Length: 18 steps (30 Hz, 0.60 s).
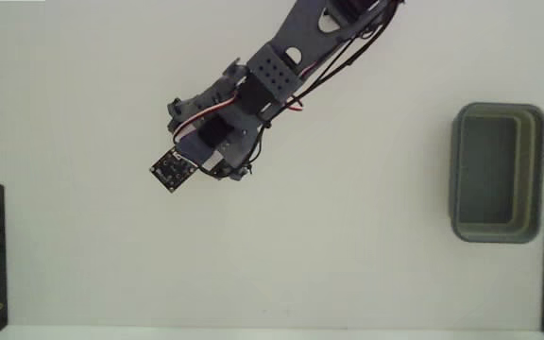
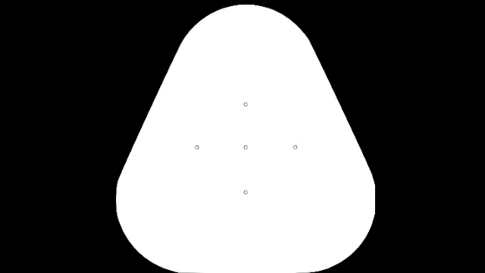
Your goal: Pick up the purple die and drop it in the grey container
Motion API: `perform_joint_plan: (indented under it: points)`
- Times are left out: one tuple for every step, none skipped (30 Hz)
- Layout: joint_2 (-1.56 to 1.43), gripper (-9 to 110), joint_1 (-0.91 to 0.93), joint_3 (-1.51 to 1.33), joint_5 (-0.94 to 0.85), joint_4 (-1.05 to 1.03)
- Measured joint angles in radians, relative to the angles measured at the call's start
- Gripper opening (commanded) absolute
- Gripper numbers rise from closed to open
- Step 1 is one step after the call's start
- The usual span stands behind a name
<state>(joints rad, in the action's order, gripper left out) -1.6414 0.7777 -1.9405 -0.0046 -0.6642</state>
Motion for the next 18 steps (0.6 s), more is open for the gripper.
perform_joint_plan:
  points:
    - [0.000,97,0.000,0.000,0.000,0.000]
    - [0.000,97,0.000,0.000,0.000,0.000]
    - [0.000,97,0.000,0.000,0.000,0.000]
    - [0.000,97,0.000,0.000,0.000,0.000]
    - [0.000,97,0.000,0.000,0.000,0.000]
    - [0.000,96,0.000,0.000,0.000,0.000]
    - [0.000,96,0.000,0.000,0.000,0.000]
    - [0.000,96,0.000,0.000,0.000,0.000]
    - [0.000,95,0.000,0.000,0.000,0.000]
    - [0.000,95,0.000,0.000,0.000,0.000]
    - [0.000,95,0.000,0.000,0.000,0.000]
    - [0.000,95,0.000,0.000,0.000,0.000]
    - [0.000,95,0.000,0.000,0.000,0.000]
    - [0.000,94,0.000,0.000,0.000,0.000]
    - [0.000,94,0.000,0.000,0.000,0.000]
    - [0.000,94,0.000,0.000,0.000,0.000]
    - [0.000,93,0.000,0.000,0.000,0.000]
    - [0.000,93,0.000,0.000,0.000,0.000]
